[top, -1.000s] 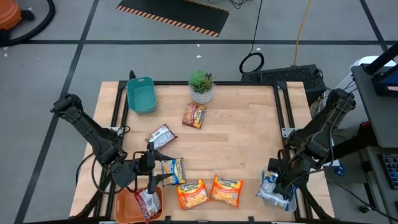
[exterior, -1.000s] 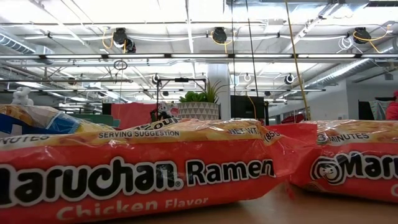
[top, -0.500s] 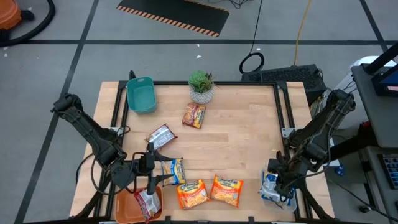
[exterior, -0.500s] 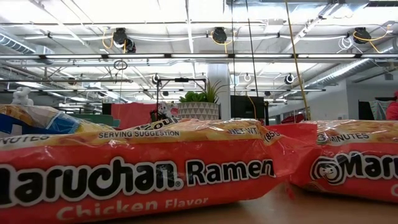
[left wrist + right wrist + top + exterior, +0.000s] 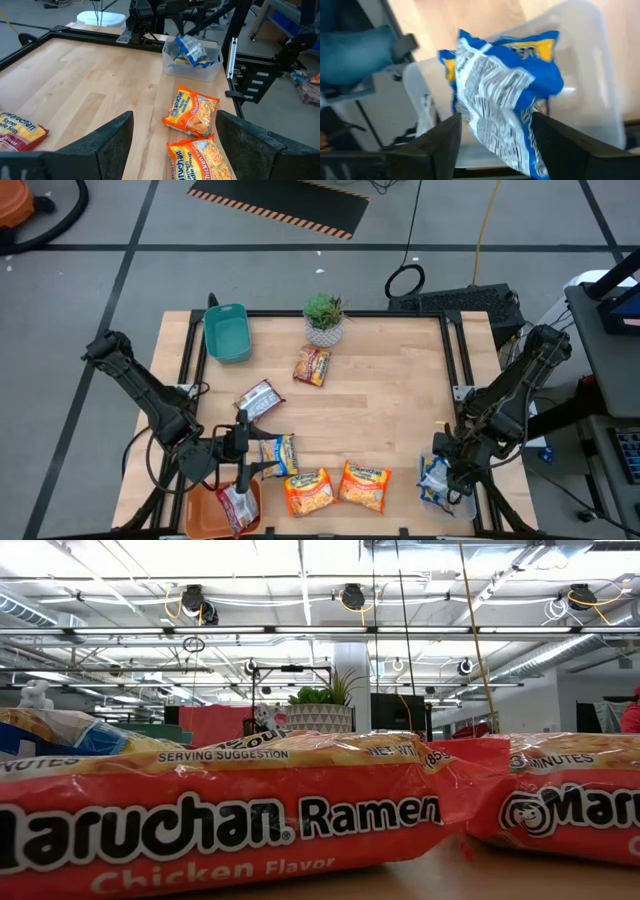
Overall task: Sort Maruchan noodles
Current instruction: Put the top blue noodle pack into the transparent bin, then put the left red noodle pack into the orange bin
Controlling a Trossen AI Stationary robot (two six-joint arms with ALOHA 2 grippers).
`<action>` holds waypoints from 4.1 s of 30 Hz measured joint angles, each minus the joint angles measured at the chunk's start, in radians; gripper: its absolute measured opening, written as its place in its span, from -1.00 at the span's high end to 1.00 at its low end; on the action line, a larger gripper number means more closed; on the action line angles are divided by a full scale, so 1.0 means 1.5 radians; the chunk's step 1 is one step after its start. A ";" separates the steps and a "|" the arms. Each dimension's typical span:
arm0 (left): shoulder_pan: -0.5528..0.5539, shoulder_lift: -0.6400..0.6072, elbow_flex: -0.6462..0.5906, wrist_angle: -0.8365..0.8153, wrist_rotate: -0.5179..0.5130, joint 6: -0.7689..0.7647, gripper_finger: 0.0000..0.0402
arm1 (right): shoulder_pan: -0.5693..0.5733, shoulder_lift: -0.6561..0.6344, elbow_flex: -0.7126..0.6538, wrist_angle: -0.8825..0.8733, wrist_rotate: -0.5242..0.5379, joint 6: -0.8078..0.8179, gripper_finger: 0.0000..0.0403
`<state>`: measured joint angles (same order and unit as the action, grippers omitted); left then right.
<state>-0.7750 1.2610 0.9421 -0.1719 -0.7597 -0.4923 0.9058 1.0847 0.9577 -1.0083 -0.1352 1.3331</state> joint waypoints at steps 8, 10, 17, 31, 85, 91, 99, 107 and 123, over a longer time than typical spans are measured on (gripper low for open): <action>0.000 0.000 0.000 0.003 0.000 0.010 -0.42 | 0.000 0.000 0.000 -0.047 0.000 -0.016 -0.18; 0.000 0.000 0.000 0.003 0.000 0.011 -0.42 | 0.000 0.000 0.000 -0.048 0.001 -0.023 -0.12; 0.000 0.000 0.000 0.004 0.000 0.011 -0.42 | 0.000 0.009 0.000 -0.119 0.001 0.046 0.16; 0.000 0.000 0.000 0.003 0.000 0.013 -0.42 | 0.009 0.009 0.000 -0.023 0.024 0.076 0.64; -0.001 0.001 0.000 -0.008 0.002 0.025 -0.42 | 0.039 -0.004 -0.164 0.191 0.087 0.110 0.92; 0.001 0.001 0.000 -0.008 0.002 0.025 -0.42 | 0.039 -0.007 -0.163 0.203 0.086 0.096 0.92; 0.001 0.001 0.000 -0.008 0.002 0.029 -0.42 | 0.039 -0.007 -0.103 0.235 0.164 0.024 0.92; 0.001 0.001 0.000 -0.022 0.002 0.035 -0.42 | 0.007 -0.007 -0.085 0.456 0.477 -0.258 0.92; 0.001 0.002 0.000 -0.059 0.024 0.043 -0.42 | -0.156 0.173 -0.084 0.603 0.404 -0.339 0.51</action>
<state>-0.7738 1.2633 0.9417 -0.2605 -0.7238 -0.4280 0.6717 1.3449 0.8310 -0.1033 0.4706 0.8252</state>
